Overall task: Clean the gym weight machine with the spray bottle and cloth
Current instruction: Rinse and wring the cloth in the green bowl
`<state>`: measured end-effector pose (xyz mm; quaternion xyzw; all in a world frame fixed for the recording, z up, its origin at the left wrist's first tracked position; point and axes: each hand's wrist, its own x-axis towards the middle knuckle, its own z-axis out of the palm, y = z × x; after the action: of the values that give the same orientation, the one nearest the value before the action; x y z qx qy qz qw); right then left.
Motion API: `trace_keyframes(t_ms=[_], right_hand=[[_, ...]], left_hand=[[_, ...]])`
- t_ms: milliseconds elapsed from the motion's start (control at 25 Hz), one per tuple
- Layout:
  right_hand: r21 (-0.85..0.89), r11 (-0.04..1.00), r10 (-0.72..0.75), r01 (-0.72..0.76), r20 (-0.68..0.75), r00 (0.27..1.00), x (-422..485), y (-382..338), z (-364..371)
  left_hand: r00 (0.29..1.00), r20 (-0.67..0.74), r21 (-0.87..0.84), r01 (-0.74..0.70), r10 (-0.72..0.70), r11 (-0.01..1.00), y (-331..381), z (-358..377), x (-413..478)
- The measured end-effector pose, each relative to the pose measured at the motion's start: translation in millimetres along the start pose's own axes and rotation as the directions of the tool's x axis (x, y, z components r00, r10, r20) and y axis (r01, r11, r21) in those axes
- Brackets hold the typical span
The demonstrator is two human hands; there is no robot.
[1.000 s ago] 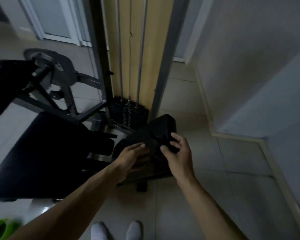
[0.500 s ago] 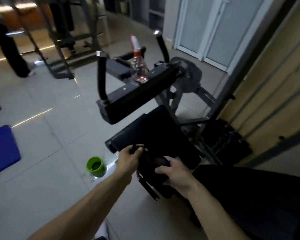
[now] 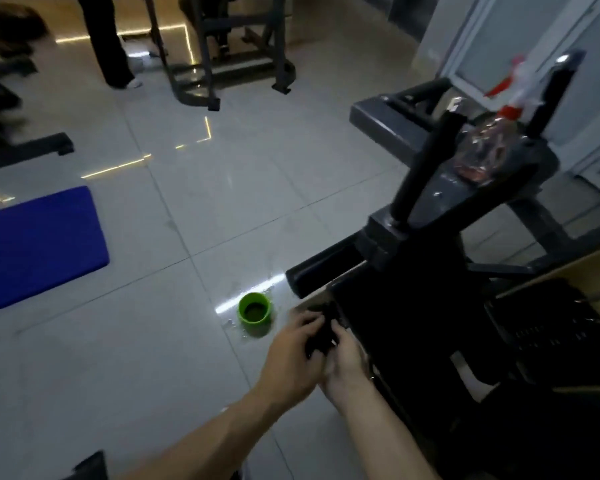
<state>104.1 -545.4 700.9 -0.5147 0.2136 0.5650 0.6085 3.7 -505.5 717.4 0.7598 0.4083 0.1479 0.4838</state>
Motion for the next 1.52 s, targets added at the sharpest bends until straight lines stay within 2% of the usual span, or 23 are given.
trace_keyframes(t_ms=[80, 120, 200, 280, 320, 440, 520, 680, 800, 840, 880, 920, 1000, 1040, 1080, 1120, 1160, 1200, 1240, 1280, 1360, 1440, 1520], right_hand=[[-0.006, 0.996, 0.086, -0.085, 0.035, 0.996, 18.5, 20.2, 24.2], [-0.03, 0.995, 0.101, -0.1, 0.026, 0.995, 25.1, 26.3, 28.7], [-0.051, 0.995, 0.08, -0.081, -0.028, 0.996, 50.5, 36.9, 31.8], [-0.167, 0.985, 0.031, -0.05, -0.11, 0.993, 73.7, 39.4, 28.9], [-0.245, 0.968, 0.027, -0.06, -0.134, 0.991, 86.1, 40.3, 28.1], [-0.431, 0.894, 0.102, -0.125, -0.078, 0.992, 131.2, 41.5, 28.1], [-0.516, 0.842, 0.135, -0.156, -0.077, 0.988, 174.4, 47.4, 28.3], [-0.648, 0.748, 0.063, -0.143, -0.145, 0.987, 300.0, 71.9, 33.0], [-0.722, 0.685, -0.037, -0.098, -0.169, 0.985, 423.5, 115.5, 32.6], [-0.776, 0.63, -0.126, -0.022, -0.13, 0.983, 457.5, 128.5, 34.1], [-0.852, 0.515, -0.242, 0.092, -0.042, 0.969, 494.1, 146.9, 33.9], [-0.93, 0.306, -0.328, 0.204, 0.098, 0.94, 528.2, 165.4, 31.4], [-0.937, -0.143, -0.322, 0.319, 0.349, 0.88, 583.6, 192.2, 28.0], [-0.913, -0.211, -0.312, 0.349, 0.401, 0.861, 614.7, 203.8, 23.9], [-0.927, -0.103, -0.315, 0.361, 0.374, 0.872, 641.5, 210.2, 22.7], [-0.923, 0.142, -0.312, 0.359, 0.302, 0.901, 664.7, 213.8, 24.8], [-0.867, 0.382, -0.261, 0.32, 0.231, 0.937, 685.9, 215.1, 26.0], [-0.769, 0.592, -0.167, 0.241, 0.175, 0.97, 703.6, 216.9, 24.1], [-0.661, 0.738, -0.046, 0.137, 0.153, 0.987, 715.6, 216.5, 24.3], [-0.565, 0.825, 0.074, 0.03, 0.161, 0.984, 723.7, 214.1, 26.7], [-0.462, 0.878, 0.239, -0.125, 0.196, 0.951, 722.7, 208.9, 26.7], [-0.514, 0.848, 0.262, -0.13, 0.192, 0.946, 718.1, 206.8, 22.4], [-0.62, 0.783, 0.214, -0.048, 0.196, 0.957, 706.3, 203.9, 18.8]], left_hand=[[0.977, 0.194, 0.172, -0.117, 0.083, 0.978, -26.5, -16.8, 8.9], [0.961, 0.258, 0.193, -0.15, 0.098, 0.97, -36.2, -22.2, 14.1], [0.98, 0.2, 0.08, -0.004, -0.012, 0.997, -55.7, -34.9, 30.5], [0.987, 0.005, -0.078, 0.16, -0.16, 0.984, -81.7, -43.6, 47.5], [0.981, -0.028, -0.104, 0.19, -0.194, 0.976, -100.2, -45.1, 58.0], [0.931, 0.238, -0.208, 0.327, -0.277, 0.922, -154.5, -37.6, 91.2], [0.916, 0.298, -0.263, 0.35, -0.269, 0.899, -191.9, -22.7, 117.1], [0.971, 0.123, -0.219, 0.23, -0.207, 0.948, -286.5, 12.4, 177.8], [0.989, 0.012, -0.031, 0.149, -0.149, 0.988, -383.0, 43.3, 229.8], [0.987, -0.033, -0.013, 0.155, -0.156, 0.988, -412.2, 51.8, 245.7], [0.973, -0.08, -0.057, 0.213, -0.217, 0.975, -446.7, 61.1, 260.5], [0.927, -0.102, -0.184, 0.34, -0.362, 0.922, -480.8, 69.1, 274.3], [0.72, -0.01, -0.553, 0.574, -0.694, 0.604, -539.5, 80.8, 300.5], [0.655, 0.008, -0.646, 0.58, -0.756, 0.496, -567.9, 89.0, 308.5], [0.634, -0.032, -0.685, 0.549, -0.772, 0.479, -591.3, 97.2, 315.6], [0.653, -0.111, -0.693, 0.49, -0.749, 0.529, -609.1, 104.6, 321.7], [0.704, -0.211, -0.644, 0.421, -0.678, 0.638, -624.3, 112.6, 324.0], [0.777, -0.293, -0.551, 0.339, -0.557, 0.762, -636.3, 122.3, 322.0], [0.842, -0.348, -0.423, 0.252, -0.413, 0.87, -644.5, 131.6, 318.4], [0.881, -0.389, -0.299, 0.158, -0.271, 0.941, -652.9, 139.2, 315.8], [0.904, -0.425, -0.1, 0.0, -0.043, 0.995, -662.2, 146.1, 316.8], [0.89, -0.435, 0.082, -0.112, 0.137, 0.99, -664.8, 144.0, 321.7], [0.891, -0.433, 0.185, -0.058, 0.134, 0.981, -665.2, 135.4, 330.8]])
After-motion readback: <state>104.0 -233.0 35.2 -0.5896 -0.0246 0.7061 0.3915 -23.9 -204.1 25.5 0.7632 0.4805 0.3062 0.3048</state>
